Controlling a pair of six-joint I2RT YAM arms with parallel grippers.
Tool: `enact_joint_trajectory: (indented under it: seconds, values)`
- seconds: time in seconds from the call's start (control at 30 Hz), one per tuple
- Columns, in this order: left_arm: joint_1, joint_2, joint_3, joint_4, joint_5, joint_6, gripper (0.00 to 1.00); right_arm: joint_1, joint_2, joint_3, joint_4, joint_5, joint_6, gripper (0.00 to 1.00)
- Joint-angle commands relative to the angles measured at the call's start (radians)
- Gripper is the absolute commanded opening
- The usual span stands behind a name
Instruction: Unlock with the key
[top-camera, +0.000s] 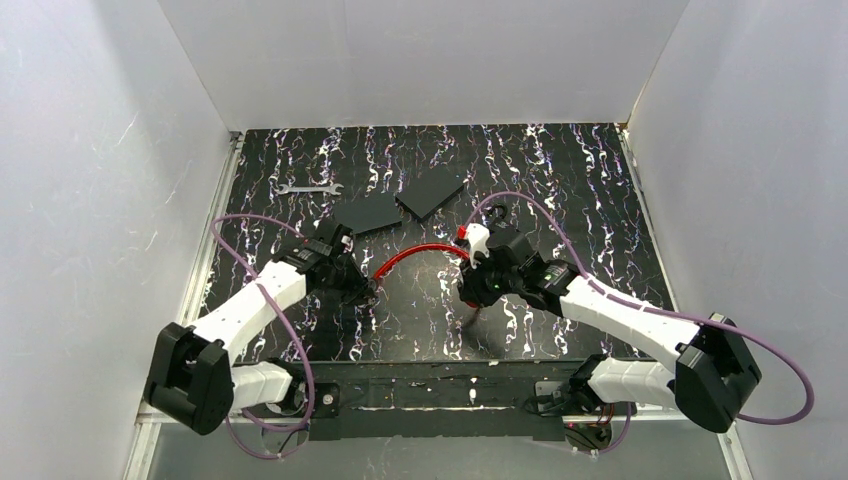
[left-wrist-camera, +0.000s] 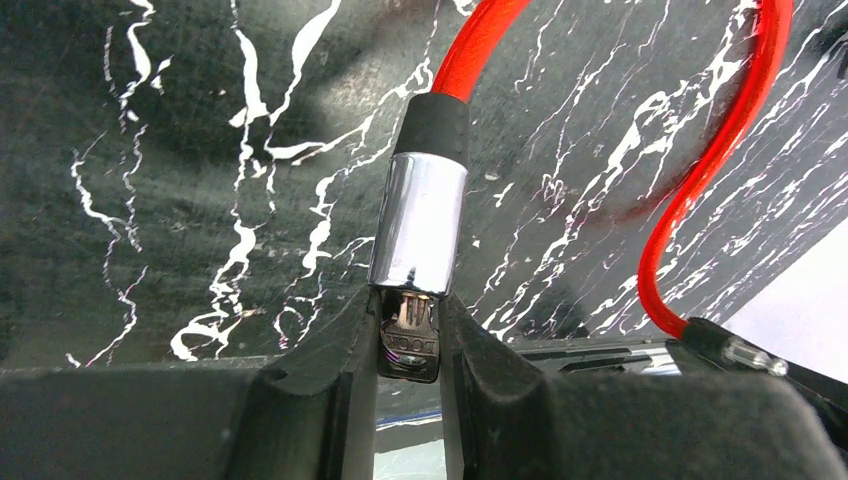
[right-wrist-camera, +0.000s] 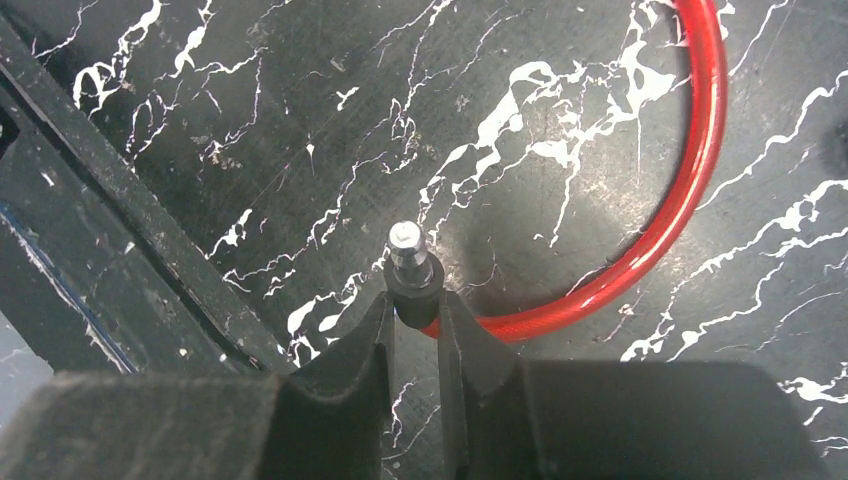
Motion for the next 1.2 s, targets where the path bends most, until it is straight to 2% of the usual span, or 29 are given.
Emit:
enact_joint_trajectory:
  seconds: [0.0,0.07,0.17,0.27,0.37,0.5,0.7,1.1,1.13,1.17]
  values:
    - [0.019,0.031,-0.014,0.036,0.020,-0.008,0.00,-0.004,0.020,-0.023,0.052,0.074,0.093,0.01]
    - [0.027,0.052,-0.015,0.047,0.021,0.001,0.00,-0.004,0.023,-0.027,0.038,0.089,0.095,0.01]
    - [0.037,0.082,-0.015,0.061,0.036,0.017,0.09,-0.004,0.022,-0.040,0.046,0.067,0.109,0.06]
    - [0.043,0.099,-0.006,0.062,0.045,0.031,0.24,-0.004,0.022,-0.054,0.076,0.024,0.140,0.20]
    - [0.044,0.096,0.014,0.054,0.043,0.051,0.36,-0.004,0.023,-0.054,0.085,0.014,0.151,0.30]
    - [0.045,0.088,0.049,0.027,0.035,0.082,0.47,-0.004,0.029,-0.039,0.086,0.004,0.151,0.36]
    - [0.046,0.054,0.107,-0.026,0.029,0.132,0.56,-0.004,0.065,0.002,0.084,-0.041,0.159,0.44]
    - [0.055,-0.177,0.207,-0.220,-0.193,0.219,0.65,-0.004,0.093,0.112,0.043,-0.032,0.125,0.49]
    - [0.056,-0.202,0.212,-0.233,-0.217,0.225,0.68,-0.003,0.095,0.137,0.033,-0.027,0.121,0.50]
    - [0.056,-0.236,0.215,-0.241,-0.243,0.233,0.75,-0.004,0.097,0.161,0.022,-0.022,0.115,0.52]
